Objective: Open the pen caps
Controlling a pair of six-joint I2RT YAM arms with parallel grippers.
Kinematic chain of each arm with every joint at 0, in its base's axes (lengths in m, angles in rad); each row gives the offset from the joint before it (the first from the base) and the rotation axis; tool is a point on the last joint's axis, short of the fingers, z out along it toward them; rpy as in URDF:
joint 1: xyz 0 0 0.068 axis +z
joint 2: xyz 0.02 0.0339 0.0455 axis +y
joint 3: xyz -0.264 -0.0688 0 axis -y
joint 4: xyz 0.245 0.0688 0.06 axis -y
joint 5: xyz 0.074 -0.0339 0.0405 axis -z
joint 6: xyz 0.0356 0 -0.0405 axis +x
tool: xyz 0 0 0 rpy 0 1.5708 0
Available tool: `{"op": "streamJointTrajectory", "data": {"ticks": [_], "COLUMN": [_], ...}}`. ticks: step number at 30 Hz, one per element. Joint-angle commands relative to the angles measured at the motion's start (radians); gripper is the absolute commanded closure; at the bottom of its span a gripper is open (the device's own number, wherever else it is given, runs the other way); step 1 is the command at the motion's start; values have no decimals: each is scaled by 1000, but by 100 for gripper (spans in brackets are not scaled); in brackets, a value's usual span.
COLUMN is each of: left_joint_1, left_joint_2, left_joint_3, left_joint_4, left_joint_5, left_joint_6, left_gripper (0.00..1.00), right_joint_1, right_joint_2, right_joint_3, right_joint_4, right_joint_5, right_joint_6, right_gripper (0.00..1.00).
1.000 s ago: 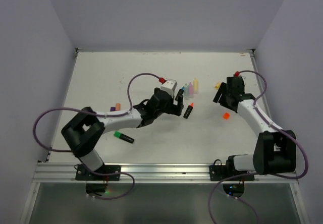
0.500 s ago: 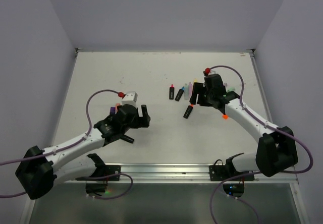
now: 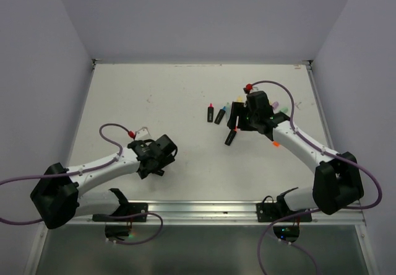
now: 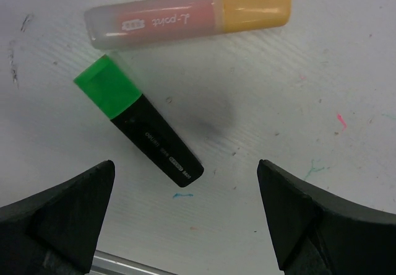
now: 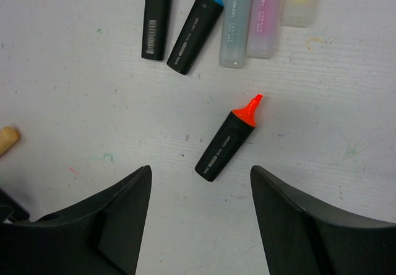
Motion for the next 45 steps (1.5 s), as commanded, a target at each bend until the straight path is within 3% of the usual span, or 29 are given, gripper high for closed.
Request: {"op": "streamJointTrajectory", "data": {"ticks": [1, 11, 21, 26, 31, 36, 37, 39, 41, 42, 43, 45], "left_joint_1": [-5, -2, 57, 87, 88, 78, 78, 76, 76, 76, 76, 70], "left_joint_2": [-11, -209, 57, 97, 137, 147, 150, 167, 178, 175, 175, 151], "left_joint_3": [13, -151, -2, -1, -4, -36, -41, -47, -54, -58, -58, -59], "left_joint_4": [-138, -97, -137, -88, -140, -102, -92, -80, -69, -69, -69, -72], "left_joint_5": [-26, -34, -18, 9, 5, 3, 3, 3, -1, -6, -8, -12], "left_joint_6": [-181, -411, -333, -295, -305, -306, -302, -299, -295, -296, -293, -284], "left_gripper": [0, 0, 0, 0, 5, 23, 33, 44, 66, 85, 94, 100], "right_joint_1": [2, 2, 2, 2, 2, 2, 2, 2, 3, 2, 2, 3], "right_joint_2": [-22, -37, -44, -47, -45, -33, -31, -33, -40, -42, -42, -42], "right_joint_3": [1, -2, -10, -10, -10, -16, -14, -14, -14, -14, -14, -10], "right_joint_4": [30, 32, 27, 29, 30, 47, 46, 46, 39, 38, 38, 30], "right_joint_5": [-1, -16, -6, -4, -1, -9, -12, -9, 2, 10, 10, 11], "right_joint_6": [-20, -17, -24, -25, -25, -17, -17, -16, -22, -24, -25, -28], "right_gripper": [32, 32, 32, 32, 32, 32, 32, 32, 32, 32, 32, 32]}}
